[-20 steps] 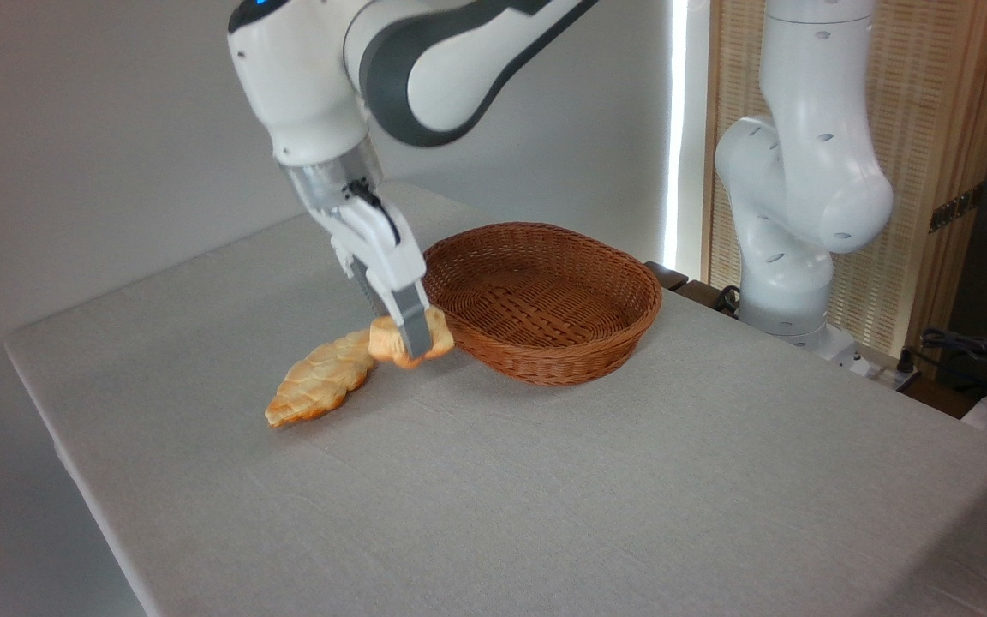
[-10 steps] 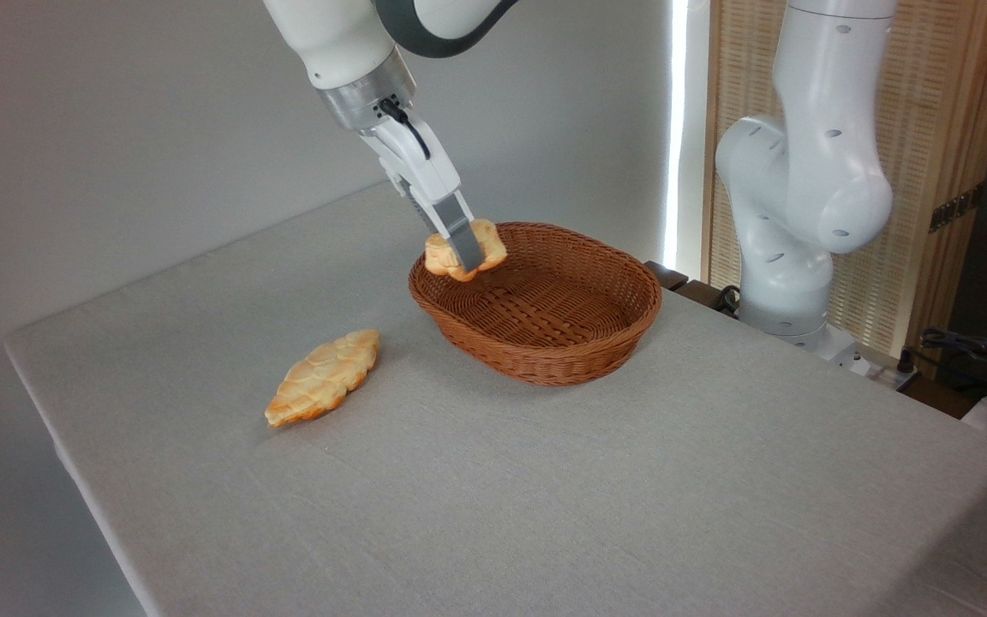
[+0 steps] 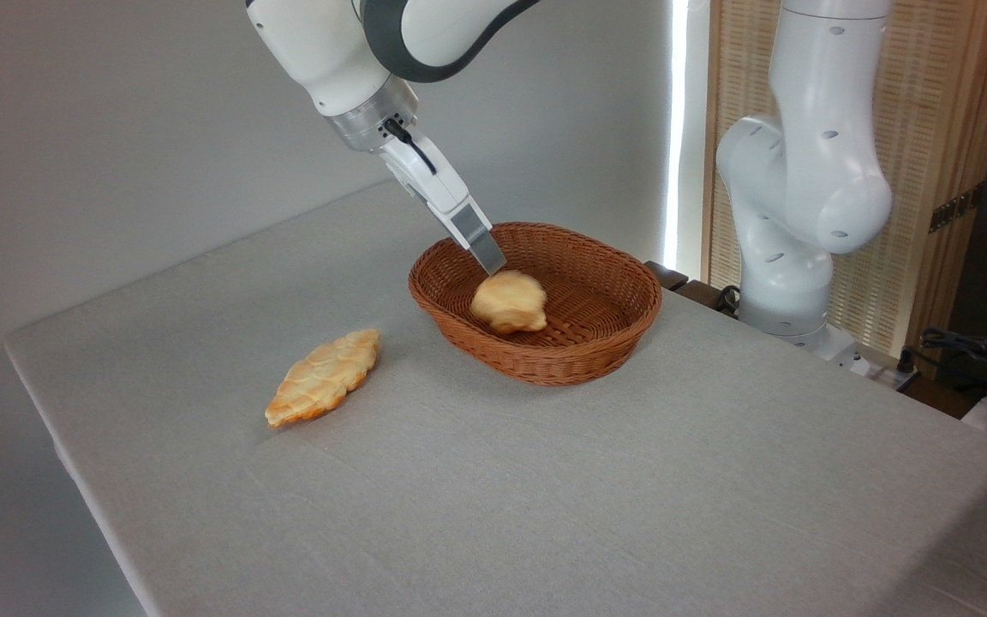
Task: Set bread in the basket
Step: 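Release the bread into the basket and raise the gripper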
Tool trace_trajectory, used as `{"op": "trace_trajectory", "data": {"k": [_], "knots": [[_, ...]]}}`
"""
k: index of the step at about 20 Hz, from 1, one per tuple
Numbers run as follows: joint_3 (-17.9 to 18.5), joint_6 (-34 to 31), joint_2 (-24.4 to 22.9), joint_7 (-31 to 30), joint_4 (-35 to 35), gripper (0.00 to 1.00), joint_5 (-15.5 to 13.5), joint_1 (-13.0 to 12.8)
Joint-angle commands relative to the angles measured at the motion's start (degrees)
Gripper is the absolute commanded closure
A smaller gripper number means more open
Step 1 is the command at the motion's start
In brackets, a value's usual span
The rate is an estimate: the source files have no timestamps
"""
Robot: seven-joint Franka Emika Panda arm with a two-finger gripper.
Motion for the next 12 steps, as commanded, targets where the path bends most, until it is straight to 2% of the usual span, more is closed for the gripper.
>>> {"op": "trace_trajectory", "data": {"k": [1,5,7,8,12], "knots": [[0.4,-1.4,0.4,-0.8,0.4,0.0,-0.9,-0.2],[1.9,2.5,0.3,-0.3,3.0,0.0,0.5,0.9],[3.4,6.7,0.3,-0.3,4.1,0.0,4.0,1.2],[4.1,8.7,0.3,-0.3,4.1,0.0,4.9,1.2],[9.1,17.3,0.4,-0.1,4.1,0.0,5.2,1.2]]}}
